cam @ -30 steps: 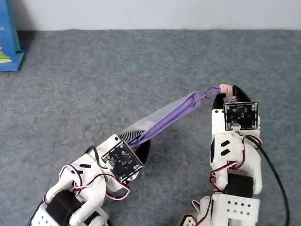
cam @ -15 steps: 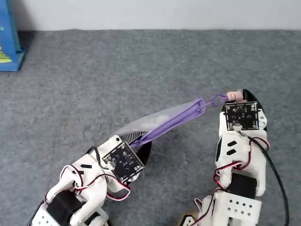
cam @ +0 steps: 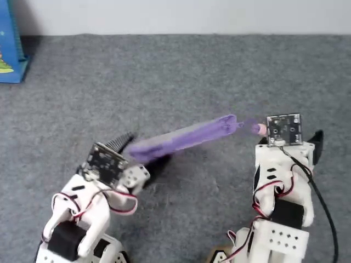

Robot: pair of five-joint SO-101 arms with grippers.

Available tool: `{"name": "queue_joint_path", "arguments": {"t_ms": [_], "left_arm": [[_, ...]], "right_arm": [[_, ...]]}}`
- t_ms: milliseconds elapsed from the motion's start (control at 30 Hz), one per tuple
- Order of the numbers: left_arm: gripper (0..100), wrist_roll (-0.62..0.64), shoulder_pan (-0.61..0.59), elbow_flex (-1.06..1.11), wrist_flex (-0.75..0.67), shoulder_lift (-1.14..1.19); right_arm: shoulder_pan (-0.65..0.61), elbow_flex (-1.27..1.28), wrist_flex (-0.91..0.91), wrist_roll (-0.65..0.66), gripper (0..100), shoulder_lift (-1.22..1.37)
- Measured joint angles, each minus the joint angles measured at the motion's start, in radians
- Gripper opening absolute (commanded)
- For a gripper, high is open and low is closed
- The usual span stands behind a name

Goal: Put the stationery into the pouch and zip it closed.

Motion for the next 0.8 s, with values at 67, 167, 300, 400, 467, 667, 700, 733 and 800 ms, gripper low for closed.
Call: {"name": "queue_joint_path", "arguments": {"t_ms": [67,167,300,400,467,667,700,733,800], "left_arm": [[30,0.003,-0.054,0.034,-0.072,0.005],[30,0.026,-0.106,0.072,-0.155,0.006],[30,0.048,-0.15,0.094,-0.206,0.006],[30,0.084,-0.201,0.094,-0.216,0.006],[30,0.101,-0.256,0.094,-0.216,0.006],[30,0.153,-0.404,-0.017,-0.172,0.006],[30,0.158,-0.413,-0.052,-0.143,0.006],[30,0.161,-0.419,-0.089,-0.109,0.006],[30,0.166,-0.423,-0.166,-0.041,0.006]], "right_arm": [[0.0,-0.058,0.098,-0.017,36.9,-0.032],[-0.005,-0.137,0.229,-0.028,36.8,-0.083],[-0.068,-0.173,0.325,-0.031,36.8,-0.137],[-0.084,-0.181,0.345,-0.032,36.8,-0.127],[-0.084,-0.198,0.358,-0.032,36.8,-0.135],[-0.084,-0.318,0.446,-0.035,36.8,-0.149],[-0.086,-0.339,0.46,-0.035,36.8,-0.149],[-0.089,-0.356,0.471,-0.037,36.7,-0.149],[-0.095,-0.379,0.482,-0.037,35.4,-0.149]]}}
